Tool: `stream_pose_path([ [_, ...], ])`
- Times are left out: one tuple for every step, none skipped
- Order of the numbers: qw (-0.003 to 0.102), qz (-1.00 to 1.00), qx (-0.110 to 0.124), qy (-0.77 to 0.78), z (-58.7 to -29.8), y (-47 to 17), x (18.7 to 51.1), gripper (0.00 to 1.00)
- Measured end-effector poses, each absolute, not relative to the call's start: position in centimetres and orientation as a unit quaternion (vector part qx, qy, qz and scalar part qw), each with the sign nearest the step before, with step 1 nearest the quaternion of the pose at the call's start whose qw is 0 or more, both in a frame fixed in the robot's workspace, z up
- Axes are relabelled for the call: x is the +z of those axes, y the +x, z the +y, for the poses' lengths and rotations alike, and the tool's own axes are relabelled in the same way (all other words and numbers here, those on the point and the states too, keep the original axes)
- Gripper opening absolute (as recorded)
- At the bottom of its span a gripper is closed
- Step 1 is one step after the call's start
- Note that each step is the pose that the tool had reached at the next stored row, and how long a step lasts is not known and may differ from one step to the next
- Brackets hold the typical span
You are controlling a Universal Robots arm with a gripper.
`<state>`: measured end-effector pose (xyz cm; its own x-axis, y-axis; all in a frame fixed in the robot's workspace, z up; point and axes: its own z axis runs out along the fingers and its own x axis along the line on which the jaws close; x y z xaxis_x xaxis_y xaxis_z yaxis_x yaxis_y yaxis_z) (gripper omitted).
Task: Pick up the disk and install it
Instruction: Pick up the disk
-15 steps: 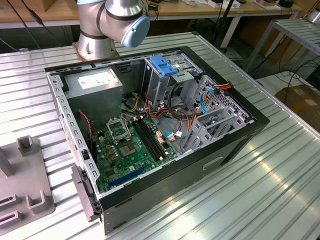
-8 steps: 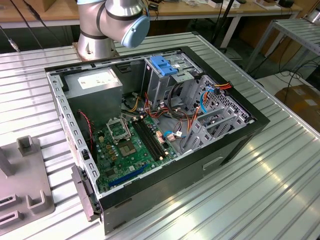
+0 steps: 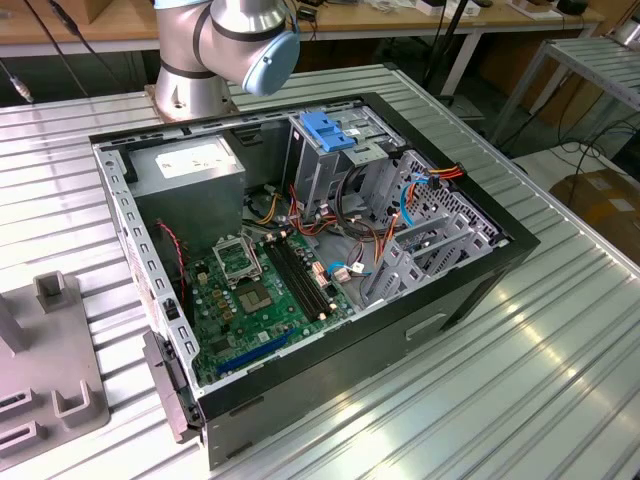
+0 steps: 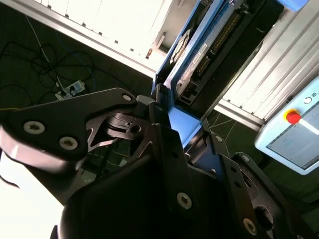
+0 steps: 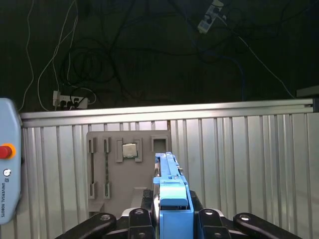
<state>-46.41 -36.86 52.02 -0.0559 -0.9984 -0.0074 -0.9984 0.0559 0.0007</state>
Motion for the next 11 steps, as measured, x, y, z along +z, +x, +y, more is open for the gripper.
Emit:
stream_pose_path([
  [0.002,0.727,0.003,-0.687,-36.9,-46.4,52.0,0.37],
  [0.002,0.727,0.003,-0.687,-36.9,-46.4,52.0,0.37],
  [0.002,0.727,0.003,-0.687,-36.9,-46.4,52.0,0.37],
  [0.003,0.727,0.003,-0.687,-36.9,-46.3,52.0,0.37],
  [0.003,0.727,0.003,-0.687,-36.9,-46.2,52.0,0.37],
  [0.002,0.727,0.003,-0.687,-36.9,-46.1,52.0,0.37],
  [0.002,0.727,0.003,-0.687,-36.9,-45.9,52.0,0.37],
  [0.002,0.727,0.003,-0.687,-36.9,-45.7,52.0,0.37],
  [0.002,0.727,0.003,-0.687,-36.9,-45.6,52.0,0.37],
  [0.002,0.727,0.003,-0.687,-36.9,-45.3,52.0,0.37],
  [0.002,0.727,0.003,-0.687,-36.9,-45.1,52.0,0.37],
])
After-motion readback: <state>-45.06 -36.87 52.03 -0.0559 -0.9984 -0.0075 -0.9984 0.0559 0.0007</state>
